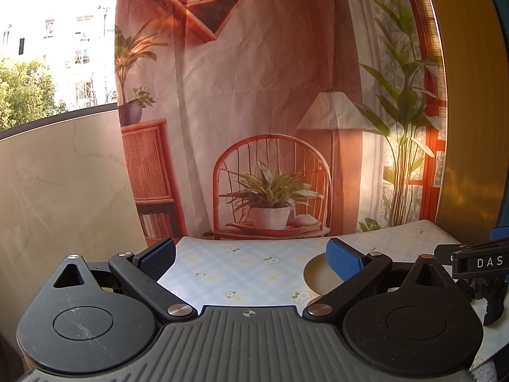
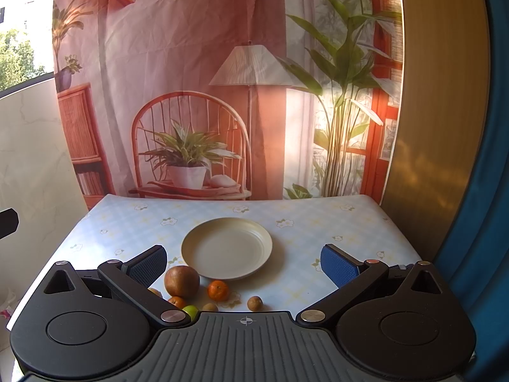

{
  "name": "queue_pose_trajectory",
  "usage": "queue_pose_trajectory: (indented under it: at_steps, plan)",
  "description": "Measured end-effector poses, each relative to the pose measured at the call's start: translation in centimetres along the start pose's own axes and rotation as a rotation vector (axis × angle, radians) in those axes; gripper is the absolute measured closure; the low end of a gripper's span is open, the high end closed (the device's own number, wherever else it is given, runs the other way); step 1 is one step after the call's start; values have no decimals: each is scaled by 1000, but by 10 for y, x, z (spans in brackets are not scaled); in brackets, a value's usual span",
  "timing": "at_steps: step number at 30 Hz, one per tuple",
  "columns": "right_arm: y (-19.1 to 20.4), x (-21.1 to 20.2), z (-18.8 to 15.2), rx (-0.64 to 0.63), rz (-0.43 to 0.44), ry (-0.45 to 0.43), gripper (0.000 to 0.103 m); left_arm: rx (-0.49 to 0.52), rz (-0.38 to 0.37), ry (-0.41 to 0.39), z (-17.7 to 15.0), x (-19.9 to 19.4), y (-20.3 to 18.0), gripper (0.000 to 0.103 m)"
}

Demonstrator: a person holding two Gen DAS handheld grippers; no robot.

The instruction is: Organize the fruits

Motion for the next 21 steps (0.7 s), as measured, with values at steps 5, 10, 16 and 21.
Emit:
queue_pose_trajectory:
  at_steps: [5, 10, 16, 21]
  plan:
    - [0, -1, -1, -1, -1, -3, 0, 0, 0, 0, 0, 0, 0, 1]
    - [0, 0, -1, -1, 0, -3, 0, 0, 0, -2, 0, 0, 0, 1]
    - [0, -1, -1, -3, 1, 0, 0, 2, 0, 0, 1, 1, -1, 1]
    - [1, -3, 3, -9, 5, 1, 0, 0, 1, 5, 2, 1, 0, 1]
Point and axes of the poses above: each gripper's, at about its wrist camera, not at the fingertips, and x roughly the way its jaws point, y to its left, z to its top, the point moved 6 cm from there along x, roughly the way its jaws point, and after that the axes turned 5 degrees about x, right-handed, at the moved point
